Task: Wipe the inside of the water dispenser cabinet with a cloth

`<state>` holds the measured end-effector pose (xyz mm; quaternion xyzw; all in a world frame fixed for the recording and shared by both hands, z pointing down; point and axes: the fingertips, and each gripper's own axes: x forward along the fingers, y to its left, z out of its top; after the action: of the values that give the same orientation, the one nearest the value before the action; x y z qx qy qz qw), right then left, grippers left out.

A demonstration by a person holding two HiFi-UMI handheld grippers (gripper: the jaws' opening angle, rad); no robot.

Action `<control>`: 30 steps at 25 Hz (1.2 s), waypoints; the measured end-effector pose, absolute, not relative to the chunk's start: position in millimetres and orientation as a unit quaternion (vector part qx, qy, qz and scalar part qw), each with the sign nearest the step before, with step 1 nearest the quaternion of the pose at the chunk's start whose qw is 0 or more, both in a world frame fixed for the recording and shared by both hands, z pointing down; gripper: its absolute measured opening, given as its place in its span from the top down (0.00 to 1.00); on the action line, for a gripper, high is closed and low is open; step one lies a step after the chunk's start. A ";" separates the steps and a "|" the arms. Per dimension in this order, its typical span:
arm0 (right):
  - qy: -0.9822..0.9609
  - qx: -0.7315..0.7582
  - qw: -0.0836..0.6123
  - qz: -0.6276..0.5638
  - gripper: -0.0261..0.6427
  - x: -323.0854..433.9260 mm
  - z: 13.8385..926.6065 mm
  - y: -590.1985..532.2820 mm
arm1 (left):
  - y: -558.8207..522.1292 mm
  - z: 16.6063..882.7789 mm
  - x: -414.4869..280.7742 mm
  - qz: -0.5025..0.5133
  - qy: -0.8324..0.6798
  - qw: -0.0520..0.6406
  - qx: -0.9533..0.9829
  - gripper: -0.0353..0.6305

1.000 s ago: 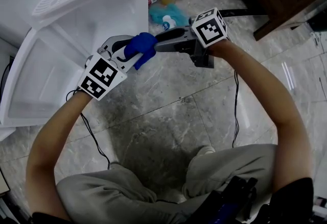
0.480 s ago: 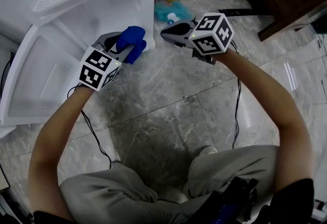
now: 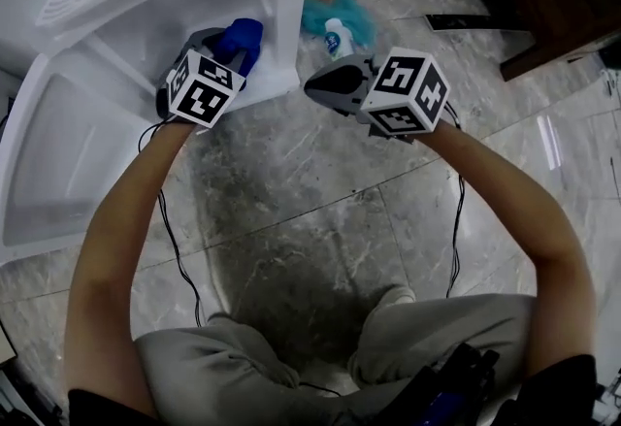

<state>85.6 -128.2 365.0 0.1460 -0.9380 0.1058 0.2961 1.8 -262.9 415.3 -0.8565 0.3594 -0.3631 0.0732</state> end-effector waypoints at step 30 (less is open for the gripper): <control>-0.937 0.105 0.298 0.151 0.96 93.5 380.8 -68.5 | -363.4 452.1 12.8 -0.411 0.425 0.077 -0.803 0.74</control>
<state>93.5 -68.5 380.8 0.1045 -0.9366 0.1507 0.2985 12.8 -363.4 452.1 -0.8028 0.4252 -0.4108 0.0772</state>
